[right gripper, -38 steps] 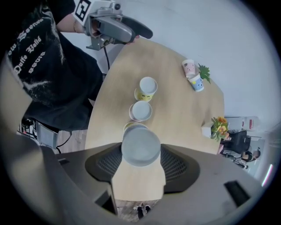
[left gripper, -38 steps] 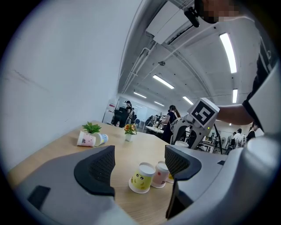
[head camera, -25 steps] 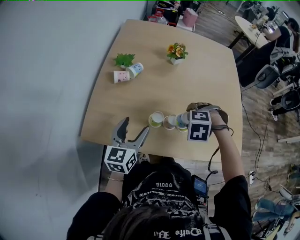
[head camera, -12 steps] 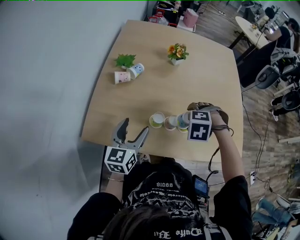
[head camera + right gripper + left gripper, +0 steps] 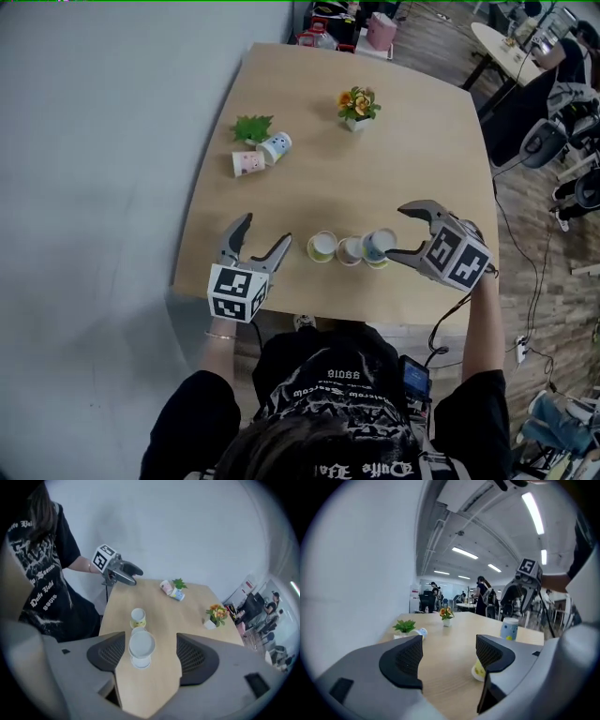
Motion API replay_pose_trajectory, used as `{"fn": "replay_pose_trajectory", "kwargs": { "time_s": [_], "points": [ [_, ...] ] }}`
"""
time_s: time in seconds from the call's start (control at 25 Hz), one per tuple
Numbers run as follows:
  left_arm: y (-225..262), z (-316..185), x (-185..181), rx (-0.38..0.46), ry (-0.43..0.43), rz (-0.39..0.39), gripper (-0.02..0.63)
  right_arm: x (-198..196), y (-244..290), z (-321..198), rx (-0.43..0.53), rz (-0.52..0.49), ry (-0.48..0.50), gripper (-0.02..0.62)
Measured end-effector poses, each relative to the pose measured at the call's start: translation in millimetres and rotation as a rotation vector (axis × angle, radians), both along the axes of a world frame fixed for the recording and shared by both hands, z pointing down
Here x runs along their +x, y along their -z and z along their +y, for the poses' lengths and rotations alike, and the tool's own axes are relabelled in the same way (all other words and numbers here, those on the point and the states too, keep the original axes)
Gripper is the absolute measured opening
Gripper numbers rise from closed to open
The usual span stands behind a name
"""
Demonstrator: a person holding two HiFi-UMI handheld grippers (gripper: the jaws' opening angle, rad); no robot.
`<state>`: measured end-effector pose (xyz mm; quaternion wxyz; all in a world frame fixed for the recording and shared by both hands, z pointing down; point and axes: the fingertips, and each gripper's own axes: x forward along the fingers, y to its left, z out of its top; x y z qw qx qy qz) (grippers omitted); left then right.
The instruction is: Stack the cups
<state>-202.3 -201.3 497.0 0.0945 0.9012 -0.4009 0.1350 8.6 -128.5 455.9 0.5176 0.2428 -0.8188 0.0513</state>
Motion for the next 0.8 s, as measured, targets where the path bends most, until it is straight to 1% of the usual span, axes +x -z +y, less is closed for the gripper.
{"fn": "replay_pose_trajectory", "kwargs": {
  "time_s": [0.08, 0.16, 0.28, 0.4, 0.44, 0.48, 0.6, 0.72, 0.8],
  "points": [
    [5.1, -27.4, -1.1, 0.039, -0.068, -0.143, 0.365, 6.4, 17.7, -0.1, 0.037, -0.083, -0.054, 0.357],
    [5.5, -55.0, 1.8, 0.057, -0.141, -0.281, 0.365, 17.4, 31.6, -0.9, 0.065, -0.144, -0.105, 0.357],
    [-10.2, -88.0, 10.0, 0.068, -0.269, -0.511, 0.365, 38.0, 39.6, 0.1, 0.087, -0.196, -0.176, 0.357],
    [-38.1, -117.2, 15.8, 0.071, -0.378, -0.738, 0.365, 59.8, 34.0, 2.8, 0.082, -0.222, -0.243, 0.357],
    [-46.9, -127.5, 17.3, 0.064, -0.402, -0.793, 0.365, 67.2, 30.9, 3.2, 0.077, -0.223, -0.263, 0.357],
    [-54.3, -137.6, 18.6, 0.050, -0.419, -0.832, 0.365, 74.1, 27.8, 3.7, 0.070, -0.223, -0.281, 0.357],
    [-73.3, -166.9, 20.5, -0.019, -0.458, -0.917, 0.365, 89.9, 18.4, 3.4, 0.047, -0.240, -0.333, 0.357],
    [-99.2, -188.9, 15.0, -0.087, -0.523, -1.053, 0.365, 98.6, 6.7, -0.8, 0.031, -0.277, -0.377, 0.357],
    [-114.1, -199.0, 12.8, -0.140, -0.551, -1.098, 0.365, 103.0, -0.5, -2.3, 0.023, -0.308, -0.408, 0.357]
  ]
}}
